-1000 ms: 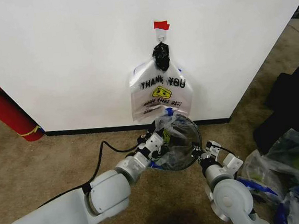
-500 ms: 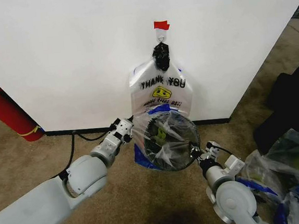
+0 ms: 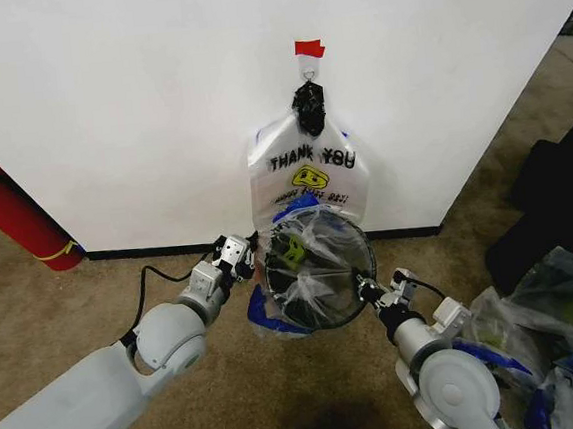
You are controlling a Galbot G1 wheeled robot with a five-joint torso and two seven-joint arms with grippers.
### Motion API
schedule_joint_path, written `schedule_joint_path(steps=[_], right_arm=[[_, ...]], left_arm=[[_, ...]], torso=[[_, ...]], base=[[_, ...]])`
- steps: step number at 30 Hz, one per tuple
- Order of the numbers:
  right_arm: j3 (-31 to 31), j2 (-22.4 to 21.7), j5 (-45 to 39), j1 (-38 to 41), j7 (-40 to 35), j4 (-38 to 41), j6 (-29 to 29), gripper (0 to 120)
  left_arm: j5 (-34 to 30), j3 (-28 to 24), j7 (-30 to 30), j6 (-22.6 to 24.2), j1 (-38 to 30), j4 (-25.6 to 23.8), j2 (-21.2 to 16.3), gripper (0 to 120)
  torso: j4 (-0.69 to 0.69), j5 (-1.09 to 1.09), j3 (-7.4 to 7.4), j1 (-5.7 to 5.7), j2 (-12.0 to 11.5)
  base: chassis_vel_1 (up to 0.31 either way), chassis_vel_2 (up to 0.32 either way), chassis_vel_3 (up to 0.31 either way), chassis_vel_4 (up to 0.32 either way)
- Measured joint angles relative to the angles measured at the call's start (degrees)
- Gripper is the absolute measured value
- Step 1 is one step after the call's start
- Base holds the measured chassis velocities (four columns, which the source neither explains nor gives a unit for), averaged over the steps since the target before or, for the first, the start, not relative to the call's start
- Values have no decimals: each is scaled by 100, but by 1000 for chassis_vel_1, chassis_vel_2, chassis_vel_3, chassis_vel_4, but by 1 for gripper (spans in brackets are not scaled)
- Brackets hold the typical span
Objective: Pick up the garbage bag from the wall and place it over the trash bin.
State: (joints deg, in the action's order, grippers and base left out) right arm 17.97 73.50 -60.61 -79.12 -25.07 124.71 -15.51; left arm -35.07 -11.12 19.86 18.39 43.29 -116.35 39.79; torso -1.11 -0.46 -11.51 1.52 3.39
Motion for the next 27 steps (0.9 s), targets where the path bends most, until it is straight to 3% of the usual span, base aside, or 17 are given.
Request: schedule_joint_path(steps=[12,15,19,27], right_arm=[[75,95,-4,134,-210,-138,47,0],[177,124,-14,109,-258,-136,59,0],[425,208,-98,60,-361,-90,58,0],[422,206,-101,48,-378,-41,58,0]], left_arm=[[-80,1496,142,115,1249,-723,-270,48],[-124,1629,292,43,1494,-908,-280,54],[-143,1701,342,-25,1834,-1075,-288,73],[-6,1682,206,59,2000,-1107,-377,97]], torso=[[2,1,0,0,0],[2,0,0,0,0],[-1,0,0,0,0],[0,0,0,0,0]], base=[[0,0,0,0],[0,0,0,0],[0,0,0,0],[0,0,0,0]])
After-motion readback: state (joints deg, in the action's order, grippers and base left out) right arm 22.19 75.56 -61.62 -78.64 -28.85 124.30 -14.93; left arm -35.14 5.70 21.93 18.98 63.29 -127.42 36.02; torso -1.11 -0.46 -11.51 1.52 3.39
